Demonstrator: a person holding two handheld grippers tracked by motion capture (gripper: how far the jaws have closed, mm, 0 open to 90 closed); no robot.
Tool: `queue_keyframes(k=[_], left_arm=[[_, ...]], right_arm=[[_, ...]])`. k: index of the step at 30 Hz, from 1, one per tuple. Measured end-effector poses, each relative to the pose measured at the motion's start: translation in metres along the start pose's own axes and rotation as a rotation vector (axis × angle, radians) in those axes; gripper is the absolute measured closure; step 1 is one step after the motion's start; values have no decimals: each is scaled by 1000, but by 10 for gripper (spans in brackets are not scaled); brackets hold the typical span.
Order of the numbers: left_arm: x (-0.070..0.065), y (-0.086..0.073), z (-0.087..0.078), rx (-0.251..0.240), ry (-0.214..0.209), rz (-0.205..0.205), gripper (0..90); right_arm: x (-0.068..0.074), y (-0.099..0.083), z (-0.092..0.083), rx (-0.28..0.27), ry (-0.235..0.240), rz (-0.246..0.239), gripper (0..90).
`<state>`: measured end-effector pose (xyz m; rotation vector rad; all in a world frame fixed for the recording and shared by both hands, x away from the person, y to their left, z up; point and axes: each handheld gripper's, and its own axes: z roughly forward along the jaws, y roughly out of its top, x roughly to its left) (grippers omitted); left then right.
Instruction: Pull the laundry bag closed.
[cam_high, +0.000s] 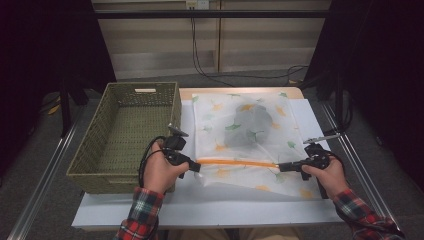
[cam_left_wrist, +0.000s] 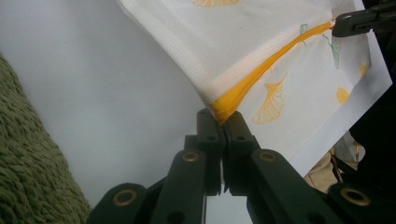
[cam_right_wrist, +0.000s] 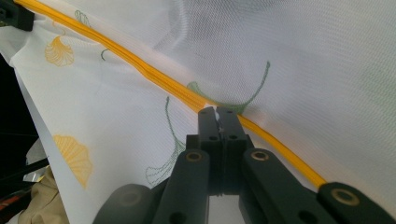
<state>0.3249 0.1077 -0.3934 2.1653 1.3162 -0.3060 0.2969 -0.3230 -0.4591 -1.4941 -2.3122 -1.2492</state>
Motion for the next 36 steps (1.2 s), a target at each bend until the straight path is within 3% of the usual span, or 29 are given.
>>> queue_keyframes(k=[6,36], left_arm=[[-1,0,0,-8,-2,-15,872],[-1,6,-3,3,-8,2,872]], right_arm=[[-1,0,-1,0,-5,-3,900],[-8,-5,-9,-11,-11,15,900]])
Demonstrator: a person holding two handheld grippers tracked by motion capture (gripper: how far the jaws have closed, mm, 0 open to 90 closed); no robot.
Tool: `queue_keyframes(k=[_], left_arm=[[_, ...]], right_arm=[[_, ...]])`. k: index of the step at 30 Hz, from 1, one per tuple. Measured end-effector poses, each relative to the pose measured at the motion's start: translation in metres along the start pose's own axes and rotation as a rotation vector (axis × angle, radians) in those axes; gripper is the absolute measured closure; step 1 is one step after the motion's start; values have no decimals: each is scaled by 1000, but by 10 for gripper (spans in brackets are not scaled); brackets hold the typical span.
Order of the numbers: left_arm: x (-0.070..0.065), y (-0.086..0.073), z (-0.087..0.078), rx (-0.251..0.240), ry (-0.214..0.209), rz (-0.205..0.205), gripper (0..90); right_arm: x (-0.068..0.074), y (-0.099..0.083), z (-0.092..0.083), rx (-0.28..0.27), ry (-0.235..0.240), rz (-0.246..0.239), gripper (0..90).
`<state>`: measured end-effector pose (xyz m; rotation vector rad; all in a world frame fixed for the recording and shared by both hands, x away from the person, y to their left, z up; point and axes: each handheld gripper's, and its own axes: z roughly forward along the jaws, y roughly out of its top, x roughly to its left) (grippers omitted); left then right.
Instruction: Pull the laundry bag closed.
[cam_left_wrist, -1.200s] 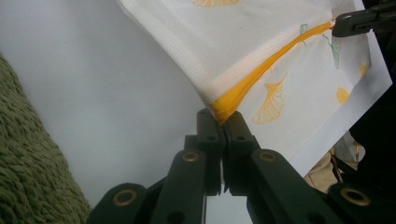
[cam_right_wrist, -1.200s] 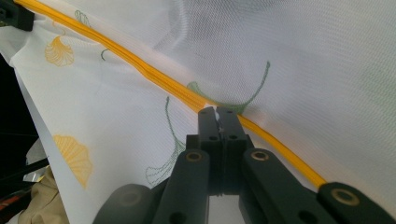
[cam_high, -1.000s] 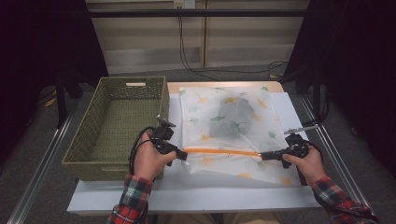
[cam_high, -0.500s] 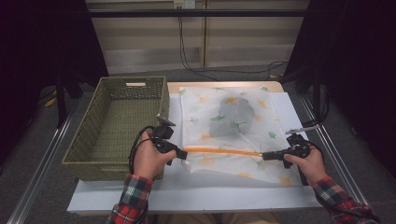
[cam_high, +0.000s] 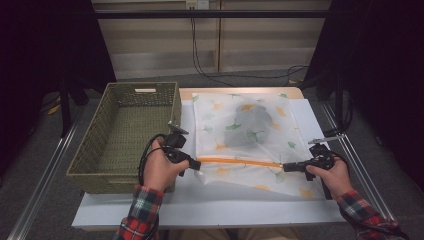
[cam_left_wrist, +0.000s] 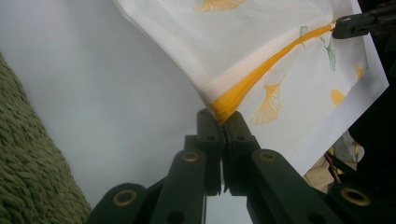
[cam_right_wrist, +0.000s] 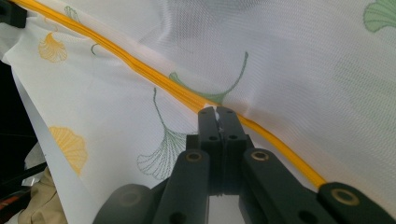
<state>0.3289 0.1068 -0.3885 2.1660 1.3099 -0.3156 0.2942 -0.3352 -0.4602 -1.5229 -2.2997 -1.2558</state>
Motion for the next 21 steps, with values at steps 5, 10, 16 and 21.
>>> queue_keyframes(k=[5,10,16,21], left_arm=[[0,2,0,-4,-5,-9,872],[2,2,0,-2,-6,-9,872],[2,1,-1,-12,-13,-20,872],[4,0,-1,-7,-12,-8,872]], right_arm=[[-2,-1,-3,-5,1,7,900],[-6,-2,-6,-5,-3,14,900],[-6,-2,-4,4,-9,18,900],[-6,-1,-6,-8,3,20,900]])
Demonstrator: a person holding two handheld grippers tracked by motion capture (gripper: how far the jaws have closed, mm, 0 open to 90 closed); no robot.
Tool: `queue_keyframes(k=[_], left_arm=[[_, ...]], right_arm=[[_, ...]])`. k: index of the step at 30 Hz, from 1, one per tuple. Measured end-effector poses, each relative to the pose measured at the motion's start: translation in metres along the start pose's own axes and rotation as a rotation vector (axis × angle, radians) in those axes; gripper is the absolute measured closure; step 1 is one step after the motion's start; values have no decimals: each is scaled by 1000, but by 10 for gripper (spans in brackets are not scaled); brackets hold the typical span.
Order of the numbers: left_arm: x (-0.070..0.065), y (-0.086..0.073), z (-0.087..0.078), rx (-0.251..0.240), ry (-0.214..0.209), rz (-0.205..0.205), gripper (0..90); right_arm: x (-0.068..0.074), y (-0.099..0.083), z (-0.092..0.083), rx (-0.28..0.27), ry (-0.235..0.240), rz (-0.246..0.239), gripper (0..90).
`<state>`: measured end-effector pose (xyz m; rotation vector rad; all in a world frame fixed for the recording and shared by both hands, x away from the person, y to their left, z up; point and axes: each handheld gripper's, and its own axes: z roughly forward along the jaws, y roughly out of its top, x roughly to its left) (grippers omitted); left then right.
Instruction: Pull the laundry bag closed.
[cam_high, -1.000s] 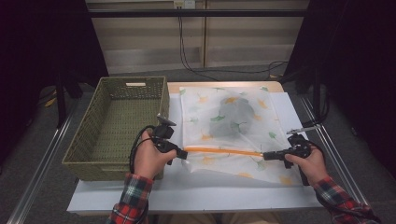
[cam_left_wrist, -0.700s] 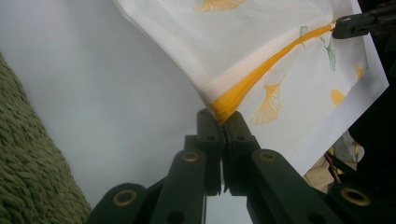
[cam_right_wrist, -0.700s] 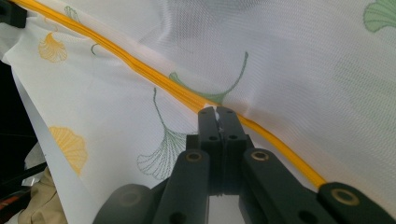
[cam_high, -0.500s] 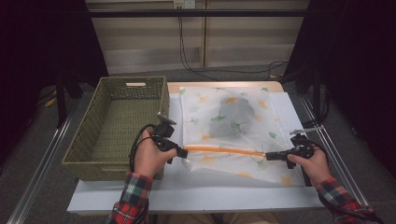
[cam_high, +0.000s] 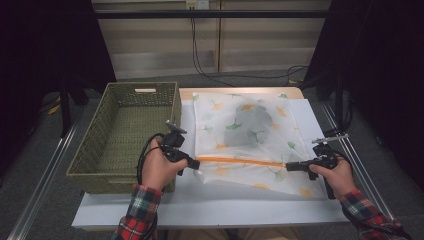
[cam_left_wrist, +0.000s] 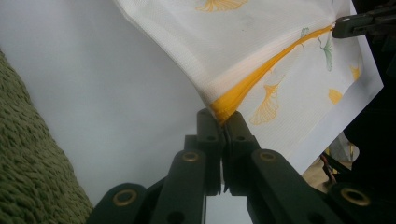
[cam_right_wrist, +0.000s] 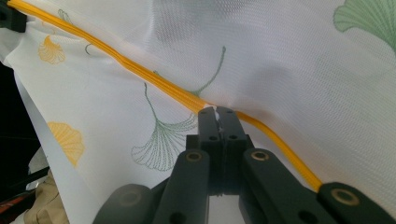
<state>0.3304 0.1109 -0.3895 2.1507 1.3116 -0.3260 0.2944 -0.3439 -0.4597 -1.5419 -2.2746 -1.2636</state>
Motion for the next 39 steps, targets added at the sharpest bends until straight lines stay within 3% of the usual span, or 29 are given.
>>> queue_keyframes(k=[3,11,21,25,34,39], left_arm=[[-1,-1,1,-7,-5,-25,872],[0,0,0,6,10,-3,872],[-2,4,-3,-9,7,-8,872],[0,5,-2,15,-7,4,872],[1,4,-1,9,-7,-12,872],[1,4,-2,18,-5,1,872]], right_arm=[[1,0,1,9,-1,-5,900],[-2,-1,-1,6,0,-3,900],[-5,-6,-9,-5,-21,8,900],[-7,-8,-11,-11,-16,14,900],[-7,-7,-10,-3,-17,17,900],[-8,-8,-11,-4,-16,21,900]])
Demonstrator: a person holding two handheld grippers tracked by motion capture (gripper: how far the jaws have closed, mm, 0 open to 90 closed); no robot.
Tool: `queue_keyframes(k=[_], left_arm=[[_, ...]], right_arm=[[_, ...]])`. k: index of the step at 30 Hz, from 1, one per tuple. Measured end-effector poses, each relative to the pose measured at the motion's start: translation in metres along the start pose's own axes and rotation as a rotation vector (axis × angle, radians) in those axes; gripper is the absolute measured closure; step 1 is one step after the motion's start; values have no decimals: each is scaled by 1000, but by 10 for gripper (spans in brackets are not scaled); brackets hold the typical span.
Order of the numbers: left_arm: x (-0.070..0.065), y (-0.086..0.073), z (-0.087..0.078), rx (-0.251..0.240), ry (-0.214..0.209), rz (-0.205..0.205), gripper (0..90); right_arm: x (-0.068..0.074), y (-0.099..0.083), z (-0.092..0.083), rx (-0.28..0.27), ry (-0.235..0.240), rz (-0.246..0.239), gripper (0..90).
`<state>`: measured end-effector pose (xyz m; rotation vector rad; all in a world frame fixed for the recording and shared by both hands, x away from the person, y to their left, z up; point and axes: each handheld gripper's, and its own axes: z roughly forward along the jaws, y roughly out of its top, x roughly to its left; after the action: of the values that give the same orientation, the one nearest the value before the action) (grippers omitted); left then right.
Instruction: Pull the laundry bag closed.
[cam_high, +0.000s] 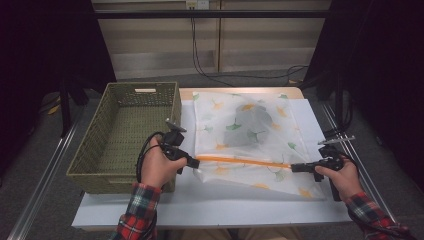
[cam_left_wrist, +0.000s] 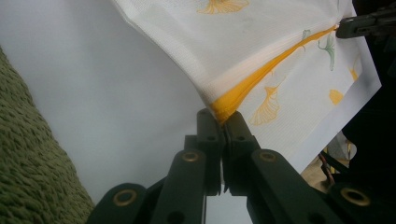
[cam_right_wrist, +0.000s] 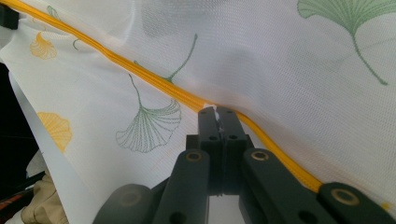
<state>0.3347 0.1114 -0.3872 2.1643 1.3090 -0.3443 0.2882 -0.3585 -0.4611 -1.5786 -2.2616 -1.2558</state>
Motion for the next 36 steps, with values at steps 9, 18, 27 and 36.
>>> queue_keyframes(k=[9,18,27,36], left_arm=[[0,0,1,-3,10,-5,872],[0,0,0,-4,15,-3,872],[-1,-1,-2,-9,11,-10,872],[-4,0,-3,-7,20,-3,872]], right_arm=[[-2,-2,-4,-5,-9,6,900],[-1,-2,-6,-8,-12,2,900],[-5,-6,-13,-17,-23,5,900],[-5,-10,-18,-24,-31,10,900]])
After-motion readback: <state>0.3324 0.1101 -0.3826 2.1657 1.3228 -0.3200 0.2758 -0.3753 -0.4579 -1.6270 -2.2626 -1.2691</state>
